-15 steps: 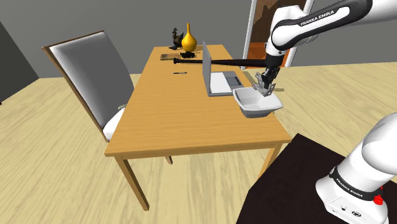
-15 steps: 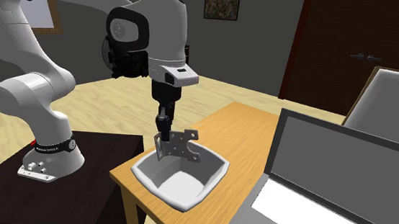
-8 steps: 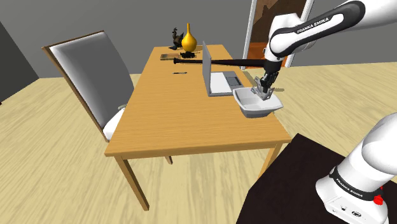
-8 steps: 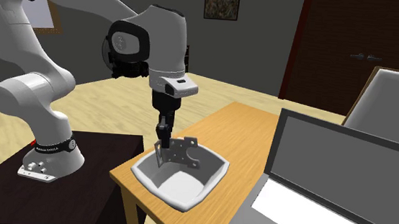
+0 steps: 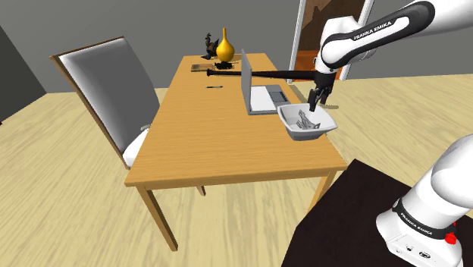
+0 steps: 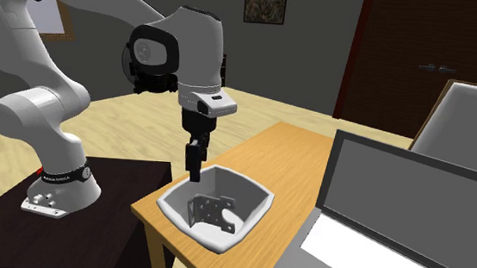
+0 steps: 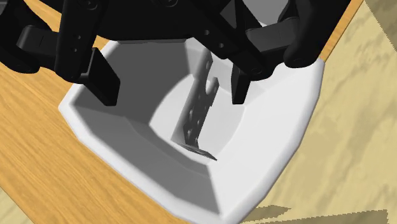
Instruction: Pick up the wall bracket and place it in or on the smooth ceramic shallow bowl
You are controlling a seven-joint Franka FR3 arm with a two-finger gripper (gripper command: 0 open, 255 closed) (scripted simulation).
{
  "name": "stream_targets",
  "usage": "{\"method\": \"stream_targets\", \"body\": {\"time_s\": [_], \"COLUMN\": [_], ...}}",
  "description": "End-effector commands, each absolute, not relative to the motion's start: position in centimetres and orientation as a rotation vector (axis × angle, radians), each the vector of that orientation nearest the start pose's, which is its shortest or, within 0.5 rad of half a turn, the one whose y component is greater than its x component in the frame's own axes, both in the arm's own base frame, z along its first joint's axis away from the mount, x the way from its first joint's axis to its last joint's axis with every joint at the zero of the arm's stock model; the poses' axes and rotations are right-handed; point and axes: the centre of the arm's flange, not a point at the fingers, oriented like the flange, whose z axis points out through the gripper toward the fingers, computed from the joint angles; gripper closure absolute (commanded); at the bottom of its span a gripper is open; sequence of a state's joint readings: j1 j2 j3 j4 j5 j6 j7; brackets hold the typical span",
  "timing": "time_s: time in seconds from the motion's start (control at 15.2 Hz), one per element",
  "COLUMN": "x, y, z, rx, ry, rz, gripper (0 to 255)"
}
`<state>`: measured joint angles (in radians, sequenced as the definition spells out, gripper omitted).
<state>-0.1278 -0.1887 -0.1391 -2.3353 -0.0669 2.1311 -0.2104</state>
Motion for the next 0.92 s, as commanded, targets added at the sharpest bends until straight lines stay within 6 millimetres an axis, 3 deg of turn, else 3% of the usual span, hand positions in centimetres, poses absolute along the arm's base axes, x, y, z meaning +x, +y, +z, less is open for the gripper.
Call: {"method": "stream_targets", "body": {"time_s": [0.0,0.07,0.33,0.86], "x": [45.7,45.7,45.9,45.9], "y": [-12.9,-12.9,-12.8,-12.8], "z": [41.0,41.0,46.0,46.0], "rx": [-3.167,-3.167,-3.167,-3.167], "ry": [0.028,0.028,0.028,0.028], "rz": [0.037,0.037,0.037,0.037], "gripper": [0,0,0,0]}}
